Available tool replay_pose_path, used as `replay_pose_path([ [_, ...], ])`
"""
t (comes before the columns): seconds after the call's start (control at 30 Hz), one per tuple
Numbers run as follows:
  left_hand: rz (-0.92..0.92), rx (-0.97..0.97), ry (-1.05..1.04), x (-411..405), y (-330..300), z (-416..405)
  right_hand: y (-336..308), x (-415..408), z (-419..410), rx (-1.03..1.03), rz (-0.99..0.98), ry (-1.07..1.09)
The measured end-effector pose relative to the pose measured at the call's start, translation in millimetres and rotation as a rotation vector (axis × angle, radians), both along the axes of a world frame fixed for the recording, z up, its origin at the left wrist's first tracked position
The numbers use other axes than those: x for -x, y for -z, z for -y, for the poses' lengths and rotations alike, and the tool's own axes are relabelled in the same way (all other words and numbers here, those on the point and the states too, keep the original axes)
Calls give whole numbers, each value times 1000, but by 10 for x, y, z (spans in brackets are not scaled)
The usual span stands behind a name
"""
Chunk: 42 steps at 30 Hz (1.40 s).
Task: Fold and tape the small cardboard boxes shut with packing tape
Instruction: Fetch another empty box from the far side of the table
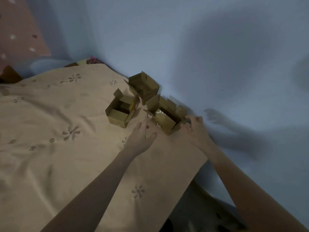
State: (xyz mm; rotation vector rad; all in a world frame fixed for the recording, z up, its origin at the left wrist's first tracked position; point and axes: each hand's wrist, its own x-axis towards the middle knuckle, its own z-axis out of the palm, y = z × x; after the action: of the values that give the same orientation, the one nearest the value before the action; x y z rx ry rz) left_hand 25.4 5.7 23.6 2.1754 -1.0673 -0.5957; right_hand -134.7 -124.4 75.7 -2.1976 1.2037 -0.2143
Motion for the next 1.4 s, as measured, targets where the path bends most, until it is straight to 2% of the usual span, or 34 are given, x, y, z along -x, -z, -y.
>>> replay_pose_path([
  [0.23,-268,-61,-299,119,235,792,456,-243,748,-143,-5,26],
  [0.33,-648,-69,-499,153,264,1134,644,-297,1006,-334,111,27],
  [0.4,-853,-72,-623,180,286,1311,753,-340,1123,-524,217,120],
  [0.47,-864,-90,-665,214,347,1432,813,-397,1215,-664,249,205],
  [0.53,-799,-84,-672,244,419,1477,860,-444,1289,-700,231,210],
  [0.77,-860,163,-721,302,351,1292,699,-486,1275,-508,320,26],
  [0.83,-746,188,-753,307,283,1195,587,-514,1213,-452,294,-76],
  [0.9,-555,199,-750,306,221,1065,462,-555,1078,-428,264,-140],
  [0.97,-502,274,-758,316,101,914,355,-596,921,-373,265,-149],
  [1.1,-631,436,-717,297,-128,467,86,-618,592,-189,347,-78],
  [1.27,-1114,655,-562,164,-377,-376,-318,-646,11,-126,455,-75],
  [1.4,-1156,677,-500,78,-589,-1172,-610,-696,-654,-138,549,-102],
])
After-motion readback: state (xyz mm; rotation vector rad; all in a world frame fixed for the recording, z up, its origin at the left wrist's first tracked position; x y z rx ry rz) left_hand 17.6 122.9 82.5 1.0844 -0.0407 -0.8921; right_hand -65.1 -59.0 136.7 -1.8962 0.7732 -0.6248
